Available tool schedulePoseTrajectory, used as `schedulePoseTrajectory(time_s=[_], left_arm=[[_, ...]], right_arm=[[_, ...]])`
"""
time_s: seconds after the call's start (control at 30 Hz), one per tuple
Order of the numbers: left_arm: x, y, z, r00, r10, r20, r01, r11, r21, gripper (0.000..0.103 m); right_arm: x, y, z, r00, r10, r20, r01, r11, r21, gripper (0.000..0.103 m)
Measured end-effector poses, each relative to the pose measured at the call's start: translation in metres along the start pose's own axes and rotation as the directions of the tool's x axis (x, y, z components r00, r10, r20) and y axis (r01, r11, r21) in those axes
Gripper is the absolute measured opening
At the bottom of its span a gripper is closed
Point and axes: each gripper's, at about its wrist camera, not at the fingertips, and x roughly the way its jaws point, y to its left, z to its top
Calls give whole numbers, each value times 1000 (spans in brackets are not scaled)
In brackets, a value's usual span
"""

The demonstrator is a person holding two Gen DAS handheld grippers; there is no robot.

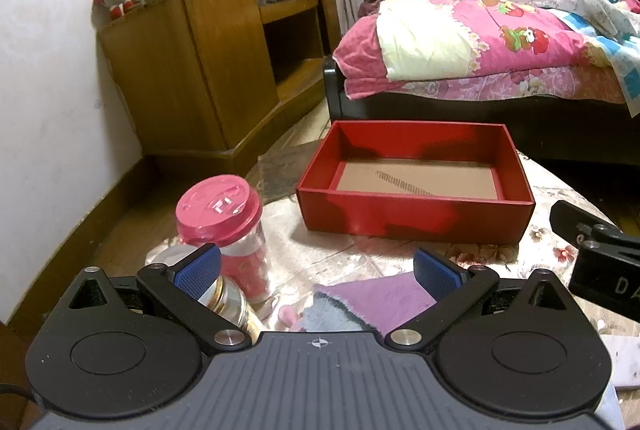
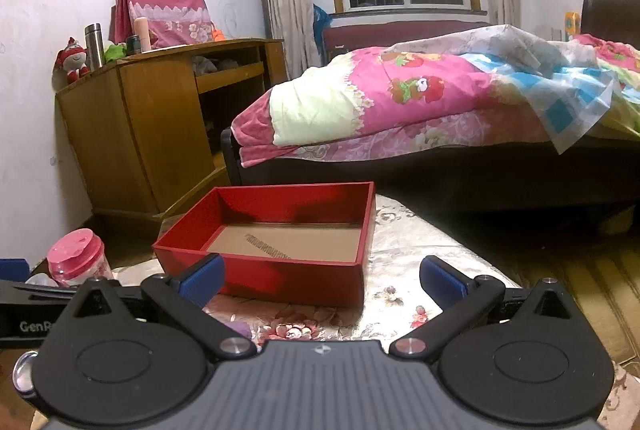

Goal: Organize soft objects

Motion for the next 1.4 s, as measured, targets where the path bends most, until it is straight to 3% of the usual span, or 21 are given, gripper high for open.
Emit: schedulePoseTrajectory(time_s=[0.33, 0.5, 0.6, 0.7, 0.8, 0.87, 0.97, 1.03, 1.07, 1.1, 1.17, 1.3, 1.37, 1.4], left_arm=[[-12, 20, -2, 1000, -14, 13, 14, 999, -44, 98], [-18, 32, -9, 998, -55, -22, 54, 998, -30, 98], [-23, 43, -22, 993, -103, -55, 103, 995, -17, 98], [-29, 54, -32, 992, -108, -64, 106, 994, -20, 98], [-33, 61, -38, 989, -129, -68, 129, 992, -12, 98], [-35, 64, -41, 986, -148, -76, 148, 989, -14, 98], [-35, 68, -44, 979, -180, -91, 178, 983, -36, 98], [-35, 67, -44, 977, -190, -94, 188, 982, -30, 98], [-35, 66, -44, 978, -188, -92, 186, 982, -24, 98], [-35, 65, -44, 979, -185, -90, 184, 983, -17, 98], [-34, 64, -44, 977, -194, -91, 194, 981, -9, 98], [-29, 61, -45, 969, -216, -115, 219, 976, 6, 98], [-25, 60, -47, 963, -232, -140, 235, 972, 5, 98], [-23, 62, -48, 960, -237, -149, 240, 971, 0, 98]], right_arm=[[-22, 2, -4, 1000, -19, -4, 19, 1000, -16, 79], [-34, 4, -4, 1000, -10, -4, 10, 999, -31, 79], [-45, 1, -15, 999, 28, -43, -31, 996, -80, 79], [-50, 3, -34, 988, 91, -125, -109, 983, -146, 79], [-55, 14, -51, 959, 195, -205, -236, 951, -200, 79], [-53, 28, -62, 958, 191, -216, -250, 923, -291, 78], [-41, 51, -72, 958, 174, -228, -264, 844, -467, 66], [-27, 59, -75, 934, 210, -289, -328, 824, -463, 46], [-16, 59, -75, 910, 234, -341, -371, 827, -422, 37], [-6, 56, -76, 875, 268, -403, -417, 839, -350, 19], [9, 51, -84, 824, 297, -482, -447, 864, -231, 18], [20, 38, -84, 801, 311, -511, -441, 884, -154, 2], [16, 28, -79, 774, 357, -523, -461, 884, -78, 0], [15, 25, -78, 771, 366, -522, -463, 884, -64, 0]])
